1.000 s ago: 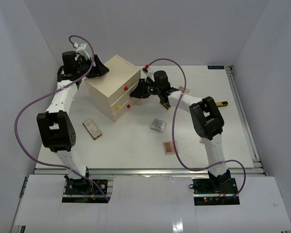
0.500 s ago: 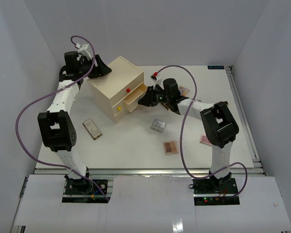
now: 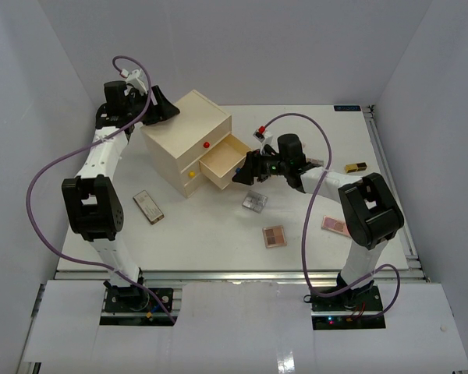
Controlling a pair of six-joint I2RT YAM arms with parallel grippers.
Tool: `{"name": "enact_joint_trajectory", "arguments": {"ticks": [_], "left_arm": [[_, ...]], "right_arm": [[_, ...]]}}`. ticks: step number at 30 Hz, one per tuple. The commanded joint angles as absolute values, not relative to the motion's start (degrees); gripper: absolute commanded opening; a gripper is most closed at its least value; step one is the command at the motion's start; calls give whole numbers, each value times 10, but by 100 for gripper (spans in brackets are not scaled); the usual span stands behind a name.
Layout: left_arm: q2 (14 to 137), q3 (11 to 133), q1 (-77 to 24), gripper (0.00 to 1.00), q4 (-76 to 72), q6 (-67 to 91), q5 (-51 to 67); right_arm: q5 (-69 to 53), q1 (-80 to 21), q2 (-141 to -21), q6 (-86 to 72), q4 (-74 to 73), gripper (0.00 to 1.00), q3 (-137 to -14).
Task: Organize the makeup
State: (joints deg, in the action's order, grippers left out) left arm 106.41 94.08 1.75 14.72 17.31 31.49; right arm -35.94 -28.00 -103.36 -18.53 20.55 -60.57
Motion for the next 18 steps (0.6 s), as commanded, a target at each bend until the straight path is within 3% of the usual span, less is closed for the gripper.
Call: {"name": "enact_joint_trajectory", "arguments": {"ticks": [1,3,5,12,18], "left_arm": [[1056,962,15,81,207,173,270],[1041,982,15,84,207,179,258],[1028,1006,15,86,207,184,243],[989,1107,16,90,207,196,197],[926,1104,12,92,209,201,255]], "right_arm": [[-404,-275,-1013,-130,184,86,-626],[-408,-272,-993,-115,176,95,-623],[-412,-269,-971,-93,159,90,-619],[-419,-248,-845,68,48,90,-578],[-434,-140,-726,127,17,90,-511]]}}
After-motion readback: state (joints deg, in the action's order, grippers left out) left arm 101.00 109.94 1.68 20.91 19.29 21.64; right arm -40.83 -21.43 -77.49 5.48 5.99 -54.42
